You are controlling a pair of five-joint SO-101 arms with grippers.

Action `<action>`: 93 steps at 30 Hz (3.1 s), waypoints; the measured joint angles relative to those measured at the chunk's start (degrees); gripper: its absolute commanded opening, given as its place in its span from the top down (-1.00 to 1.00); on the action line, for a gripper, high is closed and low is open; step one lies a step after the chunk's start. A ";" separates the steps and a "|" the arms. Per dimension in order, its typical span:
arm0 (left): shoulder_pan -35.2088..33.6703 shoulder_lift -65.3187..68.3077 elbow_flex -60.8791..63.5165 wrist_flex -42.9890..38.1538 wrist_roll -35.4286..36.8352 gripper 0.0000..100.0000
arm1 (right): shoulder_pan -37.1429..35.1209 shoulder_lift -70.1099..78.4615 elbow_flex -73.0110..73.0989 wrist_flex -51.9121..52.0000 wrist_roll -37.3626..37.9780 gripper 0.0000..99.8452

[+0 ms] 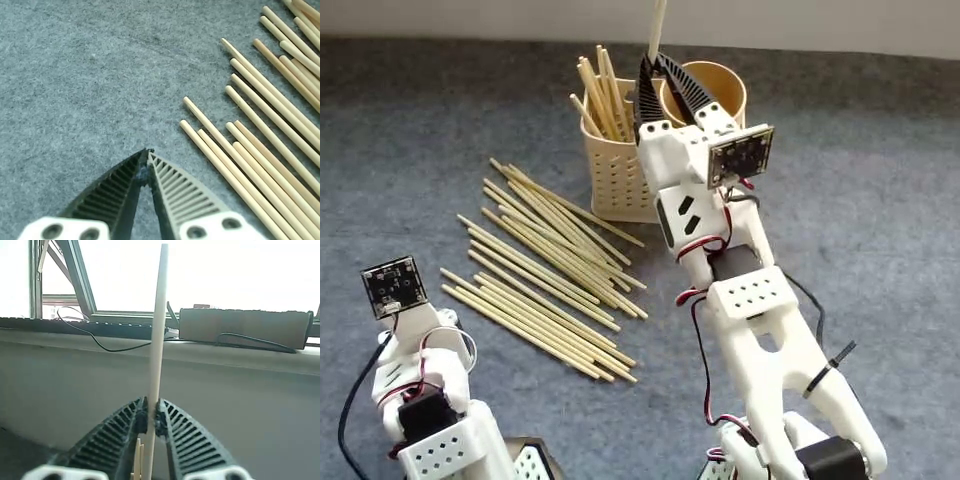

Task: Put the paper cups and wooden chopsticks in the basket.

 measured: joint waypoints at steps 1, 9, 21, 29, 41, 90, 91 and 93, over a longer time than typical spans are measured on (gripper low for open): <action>0.00 0.00 0.00 0.00 0.00 0.98 | 0.00 0.00 0.00 0.00 0.00 0.99; 0.00 0.00 0.00 0.00 0.00 0.98 | 0.00 0.26 5.19 0.00 0.00 0.99; 0.00 0.00 0.00 0.00 0.00 0.98 | 0.00 0.26 9.32 1.05 0.00 0.76; 0.00 0.00 0.00 0.00 0.00 0.98 | -0.18 -0.35 9.05 9.58 0.09 0.74; 0.00 0.00 0.00 0.00 0.00 0.98 | -1.32 -9.14 9.67 15.47 0.00 0.82; 0.35 0.00 -0.35 0.00 3.08 0.99 | -10.29 -76.40 52.48 39.65 -0.09 0.99; 0.35 0.00 -0.70 0.09 3.08 0.99 | -10.29 -76.84 52.48 39.65 -0.09 0.99; 0.44 0.00 -2.29 1.14 3.08 0.99 | -10.29 -77.10 52.48 39.65 -0.09 0.99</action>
